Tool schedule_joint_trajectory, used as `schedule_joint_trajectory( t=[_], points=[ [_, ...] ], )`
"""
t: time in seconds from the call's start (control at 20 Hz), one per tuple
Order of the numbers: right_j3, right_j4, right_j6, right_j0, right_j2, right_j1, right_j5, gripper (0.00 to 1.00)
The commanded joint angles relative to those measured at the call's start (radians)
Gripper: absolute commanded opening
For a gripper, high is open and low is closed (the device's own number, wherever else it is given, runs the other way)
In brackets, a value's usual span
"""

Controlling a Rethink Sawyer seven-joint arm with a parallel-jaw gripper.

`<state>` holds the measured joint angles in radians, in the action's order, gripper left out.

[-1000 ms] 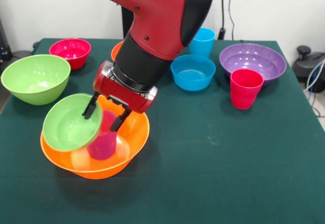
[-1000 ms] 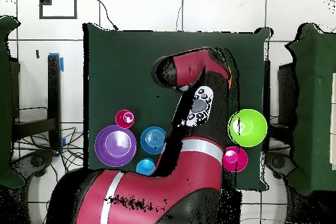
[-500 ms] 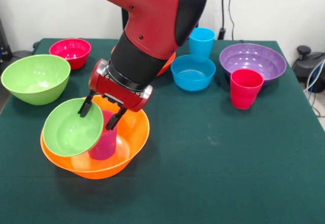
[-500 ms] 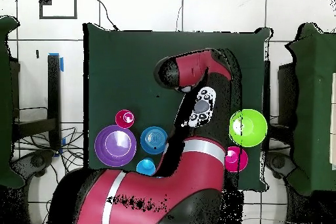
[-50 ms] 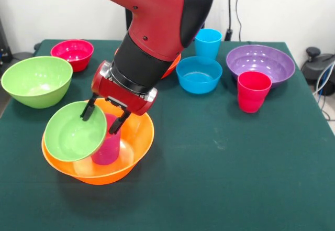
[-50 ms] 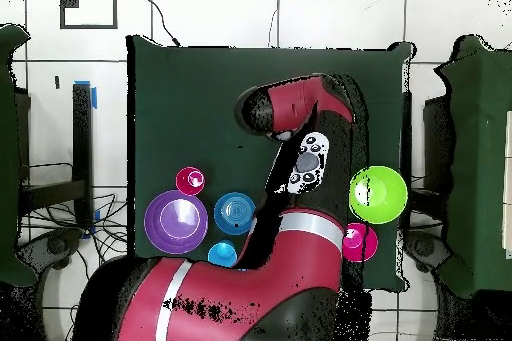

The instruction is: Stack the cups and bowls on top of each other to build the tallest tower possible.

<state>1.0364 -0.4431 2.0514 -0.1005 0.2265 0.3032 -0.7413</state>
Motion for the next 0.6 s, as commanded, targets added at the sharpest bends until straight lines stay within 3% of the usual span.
schedule_joint_trajectory(
  t=[0.05,0.6],
  points=[
    [0.054,-0.008,-0.031,0.001,-0.072,-0.049,-0.043,0.00],
    [0.038,-0.016,-0.042,0.004,-0.073,-0.053,-0.036,0.00]
  ],
)
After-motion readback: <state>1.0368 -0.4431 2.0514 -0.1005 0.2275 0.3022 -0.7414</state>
